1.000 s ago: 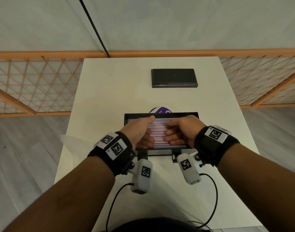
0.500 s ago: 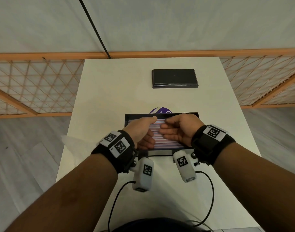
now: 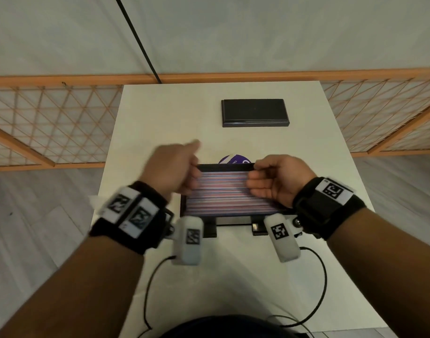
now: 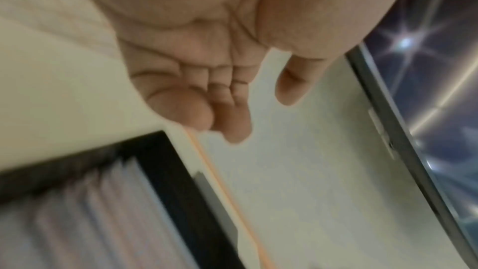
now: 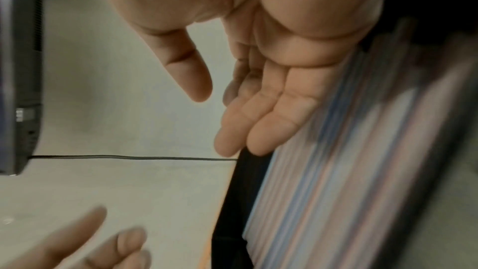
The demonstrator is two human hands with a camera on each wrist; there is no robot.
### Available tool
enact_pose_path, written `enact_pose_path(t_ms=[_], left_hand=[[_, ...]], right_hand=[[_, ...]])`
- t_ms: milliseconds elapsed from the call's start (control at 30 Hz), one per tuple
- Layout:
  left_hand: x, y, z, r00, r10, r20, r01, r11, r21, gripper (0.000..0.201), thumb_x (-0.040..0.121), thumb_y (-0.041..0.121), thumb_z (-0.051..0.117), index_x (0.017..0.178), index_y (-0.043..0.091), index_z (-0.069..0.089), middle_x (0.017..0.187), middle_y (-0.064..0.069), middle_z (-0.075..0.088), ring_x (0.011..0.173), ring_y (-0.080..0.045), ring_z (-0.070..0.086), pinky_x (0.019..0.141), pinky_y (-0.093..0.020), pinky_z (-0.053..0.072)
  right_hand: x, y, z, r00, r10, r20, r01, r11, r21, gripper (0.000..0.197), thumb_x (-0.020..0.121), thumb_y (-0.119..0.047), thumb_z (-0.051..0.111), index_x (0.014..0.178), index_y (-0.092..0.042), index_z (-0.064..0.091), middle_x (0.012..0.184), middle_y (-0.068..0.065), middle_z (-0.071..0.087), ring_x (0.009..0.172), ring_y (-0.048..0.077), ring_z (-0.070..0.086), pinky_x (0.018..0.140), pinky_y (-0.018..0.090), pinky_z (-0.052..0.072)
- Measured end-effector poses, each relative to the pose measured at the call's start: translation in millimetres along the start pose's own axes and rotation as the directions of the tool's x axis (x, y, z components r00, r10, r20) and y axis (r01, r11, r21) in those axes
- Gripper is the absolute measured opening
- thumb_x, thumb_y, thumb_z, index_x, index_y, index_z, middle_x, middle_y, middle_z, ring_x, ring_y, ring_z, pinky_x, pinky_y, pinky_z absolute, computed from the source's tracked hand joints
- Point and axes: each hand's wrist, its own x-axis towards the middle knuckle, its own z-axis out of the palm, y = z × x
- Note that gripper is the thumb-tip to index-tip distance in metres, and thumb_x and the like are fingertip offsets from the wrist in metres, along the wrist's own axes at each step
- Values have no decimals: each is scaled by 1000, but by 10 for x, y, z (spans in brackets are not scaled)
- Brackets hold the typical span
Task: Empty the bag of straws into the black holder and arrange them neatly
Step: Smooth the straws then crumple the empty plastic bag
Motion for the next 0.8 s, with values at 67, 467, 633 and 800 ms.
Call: enact_pose_path(t_ms=[67, 467, 633, 800], left_hand=[[5, 36, -364, 973, 79, -217, -76, 997, 22, 27, 97, 30, 60, 80, 9, 60, 63, -10, 60, 40, -21, 53, 45, -26, 44], [445, -1563, -713, 912, -370, -178, 373, 565, 736, 33, 76, 31, 73, 92, 1, 70, 101, -20, 76, 93, -38, 73, 73, -34, 56], [232, -685, -817, 895, 192, -403, 201, 632, 748, 50, 103, 42, 46, 111, -4, 64, 120, -28, 65, 111, -45, 61, 91, -43, 48], [-200, 125, -770, 678, 545, -493, -230, 794, 562, 26, 101, 27, 48, 92, 6, 61, 86, -9, 59, 82, -33, 53, 71, -30, 33]], right_hand=[[-52, -114, -88, 996, -82, -18, 82, 996, 16, 14, 91, -15, 53, 79, -9, 58, 63, 7, 64, 50, 20, 64, 51, 29, 56], [-267, -315, 70, 959, -282, -36, 282, 959, -20, 13, 89, -17, 58, 79, -8, 61, 67, 9, 62, 48, 25, 57, 55, 33, 52], [-407, -209, 273, 900, -433, 48, 430, 866, -255, 6, 86, -7, 66, 90, -5, 62, 78, 17, 70, 50, 30, 62, 57, 41, 56], [-452, -63, 553, 769, -565, 300, 611, 509, -606, 82, 78, -29, 76, 144, -36, 29, 138, -9, 53, 68, 21, 73, 80, 44, 59]])
